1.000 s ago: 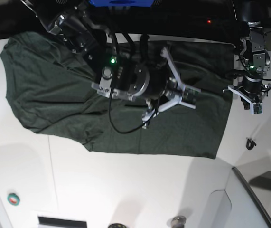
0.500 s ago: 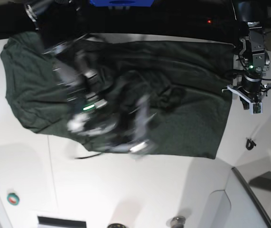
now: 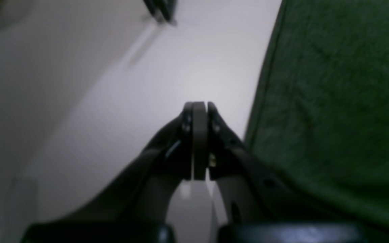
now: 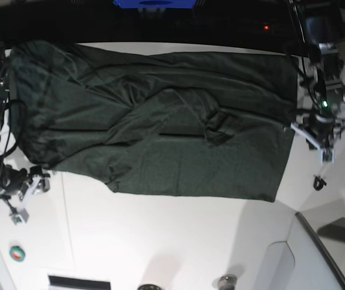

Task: Layout the t-shirt on the table in an organized manner, then fold the t-shirt properly
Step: 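Move both grippers to the shirt's hem corners and grasp them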

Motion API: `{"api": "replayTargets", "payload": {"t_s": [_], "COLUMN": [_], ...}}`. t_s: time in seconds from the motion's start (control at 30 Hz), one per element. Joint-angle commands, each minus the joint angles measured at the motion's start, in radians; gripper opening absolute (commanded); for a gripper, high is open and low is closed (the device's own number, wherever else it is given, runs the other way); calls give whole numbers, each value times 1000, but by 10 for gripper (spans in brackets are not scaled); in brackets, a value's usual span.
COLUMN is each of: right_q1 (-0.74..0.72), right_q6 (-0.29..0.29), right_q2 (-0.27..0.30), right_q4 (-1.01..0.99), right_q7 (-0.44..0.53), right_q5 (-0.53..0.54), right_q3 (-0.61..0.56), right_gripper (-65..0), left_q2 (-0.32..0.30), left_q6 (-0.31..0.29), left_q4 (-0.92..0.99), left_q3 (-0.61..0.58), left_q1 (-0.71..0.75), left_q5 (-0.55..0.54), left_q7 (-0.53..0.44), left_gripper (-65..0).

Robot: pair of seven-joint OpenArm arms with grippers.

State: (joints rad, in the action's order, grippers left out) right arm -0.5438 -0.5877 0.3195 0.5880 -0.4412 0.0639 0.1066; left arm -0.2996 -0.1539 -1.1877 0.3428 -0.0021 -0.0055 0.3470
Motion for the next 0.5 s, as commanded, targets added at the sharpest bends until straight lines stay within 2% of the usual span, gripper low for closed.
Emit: {"api": "replayTargets", "payload": {"t_s": [0.0, 0.03, 0.1, 0.23, 0.47], "right_q1": [-42, -46, -37, -3, 38], "right_q6": [-4, -5, -5, -5, -5], "right_q2": [23, 25, 23, 7, 0], "right_q4": [-24, -47, -49, -53, -55], "right_q7": [23, 29, 31, 68, 86], "right_q5": [7, 7, 7, 7, 7], "right_q3": [2, 2, 2, 2, 2], "right_gripper": [-197, -171, -174, -188, -188], "left_q2": [-22, -29, -45, -71, -100], "left_q6": [-6, -34, -75, -92, -95], "left_q4": [-18, -18, -14, 79, 246], "left_q3": [12, 12, 12, 11, 12], "left_q1": [-34, -51, -74, -129, -180], "left_q5": [2, 6, 5, 9, -1], "left_q7": [8, 27, 37, 37, 33], "left_gripper": [-650, -650, -650, -642, -467]}}
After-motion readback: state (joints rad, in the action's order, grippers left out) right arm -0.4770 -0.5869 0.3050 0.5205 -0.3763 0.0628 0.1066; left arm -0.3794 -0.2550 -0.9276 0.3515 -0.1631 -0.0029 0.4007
